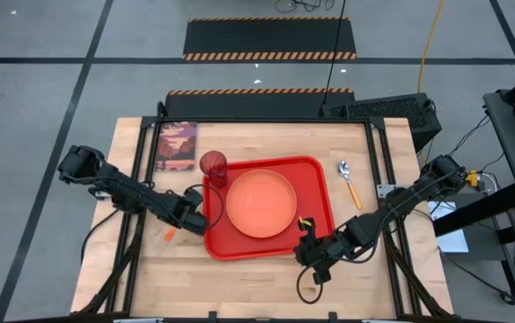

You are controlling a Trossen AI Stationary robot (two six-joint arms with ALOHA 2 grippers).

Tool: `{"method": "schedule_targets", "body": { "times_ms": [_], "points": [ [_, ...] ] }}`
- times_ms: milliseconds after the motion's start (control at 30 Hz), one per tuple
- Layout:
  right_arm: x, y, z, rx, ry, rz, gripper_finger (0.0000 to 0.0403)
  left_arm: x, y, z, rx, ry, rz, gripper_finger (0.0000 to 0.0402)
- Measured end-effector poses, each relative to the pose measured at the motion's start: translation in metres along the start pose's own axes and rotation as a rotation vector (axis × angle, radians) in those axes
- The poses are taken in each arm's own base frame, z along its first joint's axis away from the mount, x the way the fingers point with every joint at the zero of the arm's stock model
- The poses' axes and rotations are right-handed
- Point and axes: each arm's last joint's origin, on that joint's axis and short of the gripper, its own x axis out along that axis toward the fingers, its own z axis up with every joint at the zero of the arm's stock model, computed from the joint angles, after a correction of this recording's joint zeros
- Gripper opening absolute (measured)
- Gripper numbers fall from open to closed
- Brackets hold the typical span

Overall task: Pick and place plate/cup/fork/spoon on tray
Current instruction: Put the white orange fork on the right side of the orange plate

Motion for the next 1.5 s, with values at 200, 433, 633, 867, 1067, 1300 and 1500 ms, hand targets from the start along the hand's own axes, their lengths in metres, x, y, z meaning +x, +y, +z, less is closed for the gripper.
{"method": "schedule_targets", "body": {
  "times_ms": [200,433,633,867,1067,1300,1500],
  "points": [
    [0.000,0.000,0.000,0.000,0.000,0.000,0.0082,0.000,0.002,-0.002,-0.040,0.048,0.016,0.0216],
    [0.000,0.000,0.000,-0.012,-0.001,0.000,0.0082,0.005,0.011,-0.006,-0.068,0.022,-0.018,0.0216],
    [0.000,0.000,0.001,-0.013,-0.005,0.001,0.0082,0.009,0.022,-0.012,-0.130,0.020,-0.072,0.0213],
    [0.000,0.000,0.001,-0.015,-0.012,0.003,0.0082,0.007,0.025,-0.012,-0.144,0.000,-0.103,0.0129],
    [0.000,0.000,0.002,-0.015,-0.015,0.003,0.0082,0.007,0.026,-0.012,-0.121,-0.007,-0.094,0.0040],
    [0.000,0.001,0.003,-0.011,-0.030,0.007,0.0082,0.005,0.028,-0.012,-0.117,-0.009,-0.100,0.0024],
    [0.000,0.001,0.006,-0.009,-0.064,0.013,0.0082,-0.015,0.031,-0.012,-0.139,-0.035,-0.176,0.0020]
  ]
}}
